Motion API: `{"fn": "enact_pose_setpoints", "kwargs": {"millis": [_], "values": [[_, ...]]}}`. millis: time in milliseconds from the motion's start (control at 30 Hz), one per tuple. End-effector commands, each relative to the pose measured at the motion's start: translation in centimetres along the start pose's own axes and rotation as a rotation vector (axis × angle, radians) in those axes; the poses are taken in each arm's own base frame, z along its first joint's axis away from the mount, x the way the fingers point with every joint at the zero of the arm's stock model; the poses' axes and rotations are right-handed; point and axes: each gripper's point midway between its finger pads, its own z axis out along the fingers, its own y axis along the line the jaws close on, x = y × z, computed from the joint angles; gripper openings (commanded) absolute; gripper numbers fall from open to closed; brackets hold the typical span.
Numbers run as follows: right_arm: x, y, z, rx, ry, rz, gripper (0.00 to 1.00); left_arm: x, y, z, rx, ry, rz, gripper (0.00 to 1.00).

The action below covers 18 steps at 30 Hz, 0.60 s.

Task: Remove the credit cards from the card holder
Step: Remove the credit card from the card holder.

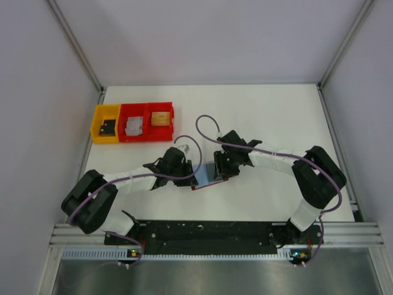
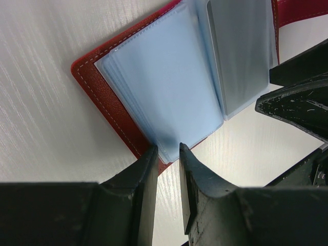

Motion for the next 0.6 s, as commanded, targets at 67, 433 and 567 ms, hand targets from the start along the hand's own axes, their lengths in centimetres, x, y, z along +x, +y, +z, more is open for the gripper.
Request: {"fn": "enact_pose_setpoints", "kwargs": {"millis": [67, 433, 567], "values": [[-3.2, 4.1, -2.5, -0.124, -0.102, -0.042, 0.42, 1.6, 1.0, 0.3, -0.037, 0.056, 0.013, 0.28], [-3.6, 7.0, -4.1, -0.206, -0.119, -0.083, 0.4, 1.6, 1.0, 0.2, -0.035, 0.053, 0.012, 0.28], [-3.7, 7.8, -4.5, -0.223, -0.129, -0.094, 0.4, 1.6, 1.0, 0.3, -0.035, 0.053, 0.01, 0.28]]}}
